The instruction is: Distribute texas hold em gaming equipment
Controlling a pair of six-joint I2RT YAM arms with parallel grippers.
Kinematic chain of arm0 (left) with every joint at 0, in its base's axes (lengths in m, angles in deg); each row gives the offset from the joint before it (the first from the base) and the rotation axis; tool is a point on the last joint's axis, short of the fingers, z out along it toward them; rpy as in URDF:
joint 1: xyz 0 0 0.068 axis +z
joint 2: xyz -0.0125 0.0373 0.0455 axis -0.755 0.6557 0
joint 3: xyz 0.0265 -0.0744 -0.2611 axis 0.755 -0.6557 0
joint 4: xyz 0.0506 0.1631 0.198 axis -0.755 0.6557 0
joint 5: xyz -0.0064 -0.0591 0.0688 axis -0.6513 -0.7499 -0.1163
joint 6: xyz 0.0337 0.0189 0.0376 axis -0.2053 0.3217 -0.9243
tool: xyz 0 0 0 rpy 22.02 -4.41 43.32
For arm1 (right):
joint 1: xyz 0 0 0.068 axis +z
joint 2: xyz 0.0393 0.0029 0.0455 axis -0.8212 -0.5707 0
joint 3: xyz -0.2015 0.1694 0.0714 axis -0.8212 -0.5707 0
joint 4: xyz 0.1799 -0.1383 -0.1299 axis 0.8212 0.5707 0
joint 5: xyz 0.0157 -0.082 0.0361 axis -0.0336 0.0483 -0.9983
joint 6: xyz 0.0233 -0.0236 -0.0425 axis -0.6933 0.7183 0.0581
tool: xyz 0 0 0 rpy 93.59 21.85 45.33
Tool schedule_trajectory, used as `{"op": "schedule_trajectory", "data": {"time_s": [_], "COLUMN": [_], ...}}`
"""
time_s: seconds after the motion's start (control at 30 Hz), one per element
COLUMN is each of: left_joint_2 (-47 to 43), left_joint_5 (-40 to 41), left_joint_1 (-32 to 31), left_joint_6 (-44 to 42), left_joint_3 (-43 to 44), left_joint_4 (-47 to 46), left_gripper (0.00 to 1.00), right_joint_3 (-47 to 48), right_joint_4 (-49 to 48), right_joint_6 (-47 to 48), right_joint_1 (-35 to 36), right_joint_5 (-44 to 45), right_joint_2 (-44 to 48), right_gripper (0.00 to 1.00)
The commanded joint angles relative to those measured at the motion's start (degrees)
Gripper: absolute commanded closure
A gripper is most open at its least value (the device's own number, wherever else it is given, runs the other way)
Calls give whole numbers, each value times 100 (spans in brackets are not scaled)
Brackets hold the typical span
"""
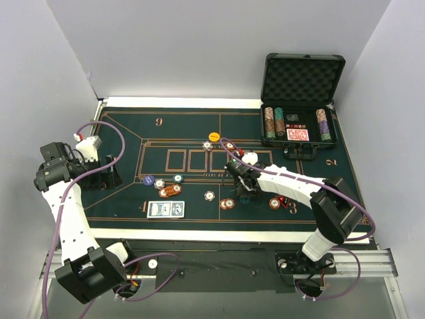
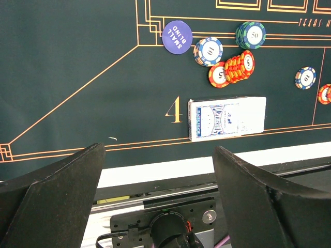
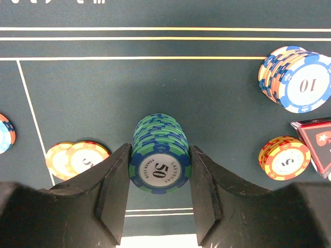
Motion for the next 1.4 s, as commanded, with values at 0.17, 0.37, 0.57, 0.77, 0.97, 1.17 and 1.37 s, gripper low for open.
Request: {"op": "schedule_trajectory", "data": {"time_s": [0.17, 0.37, 0.57, 0.77, 0.97, 1.17, 1.37], "left_joint_2": [-54, -45, 34, 130, 262, 403, 508], "left_joint_5": [-35, -36, -62, -62, -88, -97, -80], "left_joint_1": [49, 40, 49, 40, 49, 49, 40], "left_joint_6": [-97, -88, -62, -62, -70, -70, -71], "left_joint_3": [108, 108, 204, 266, 319, 328, 363], "left_joint_4": [-92, -127, -136, -171, -206, -276, -320], "left_gripper": [3, 4, 4, 4, 4, 4, 4], "right_joint_3": [46, 423, 1213, 2433, 3796, 5011, 5574], "right_joint_4": [407, 670, 794, 829, 925, 1092, 1163], "right_joint_6": [-25, 28, 186, 335, 458, 529, 494], "right_joint_1": [-55, -72, -222, -503, -644, -723, -793], "right_joint_5": [144, 171, 153, -40, -242, -391, -523], "right_joint_2": [457, 607, 160, -1069, -2282, -3320, -3893], "right_gripper": [70, 71, 71, 73, 73, 73, 73]}}
